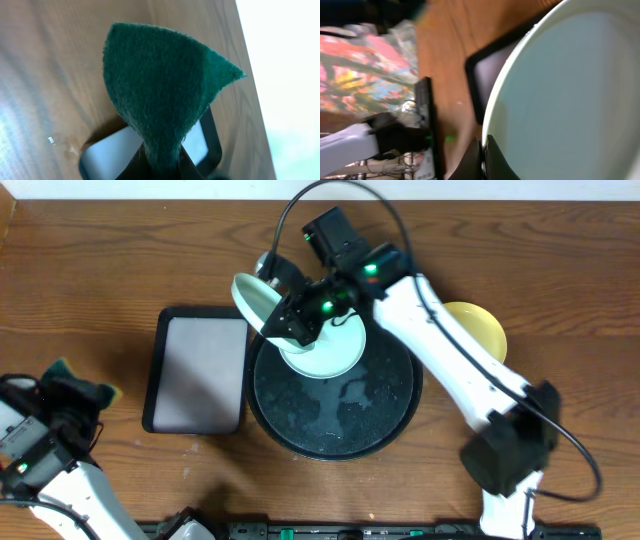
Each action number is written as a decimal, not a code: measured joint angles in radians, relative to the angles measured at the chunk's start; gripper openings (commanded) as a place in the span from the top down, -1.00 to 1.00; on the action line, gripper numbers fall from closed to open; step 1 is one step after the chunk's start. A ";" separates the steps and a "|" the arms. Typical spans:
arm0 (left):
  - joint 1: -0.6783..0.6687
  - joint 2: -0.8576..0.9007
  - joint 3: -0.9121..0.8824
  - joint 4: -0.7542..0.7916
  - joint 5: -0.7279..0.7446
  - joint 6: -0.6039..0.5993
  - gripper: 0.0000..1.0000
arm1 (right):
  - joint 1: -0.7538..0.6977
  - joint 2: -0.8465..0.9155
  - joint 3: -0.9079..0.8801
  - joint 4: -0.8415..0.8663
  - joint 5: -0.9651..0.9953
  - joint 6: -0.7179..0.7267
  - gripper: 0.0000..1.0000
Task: Clean dirty plates on tray and stack at the side
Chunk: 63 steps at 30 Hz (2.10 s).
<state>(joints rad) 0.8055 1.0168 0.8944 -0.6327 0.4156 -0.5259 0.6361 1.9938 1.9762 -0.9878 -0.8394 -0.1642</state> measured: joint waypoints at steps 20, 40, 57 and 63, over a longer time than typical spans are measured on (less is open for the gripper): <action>-0.325 0.000 0.000 -0.108 0.001 0.278 0.85 | -0.273 -0.103 0.000 -0.276 -0.308 0.066 0.98; -0.329 0.000 0.000 -0.119 0.000 0.295 0.85 | -0.369 -0.103 -0.081 -0.376 -0.242 -0.011 0.97; -0.329 0.000 0.000 -0.123 0.001 0.295 0.85 | -0.348 -0.227 -0.126 -0.460 0.820 0.172 0.98; -0.329 0.002 0.000 -0.127 0.001 0.296 0.85 | -0.331 -0.228 -0.323 -0.272 0.914 0.211 0.98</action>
<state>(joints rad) 0.4767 1.0191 0.8944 -0.7593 0.4164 -0.2302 0.3050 1.7657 1.6535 -1.2598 0.0746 0.0467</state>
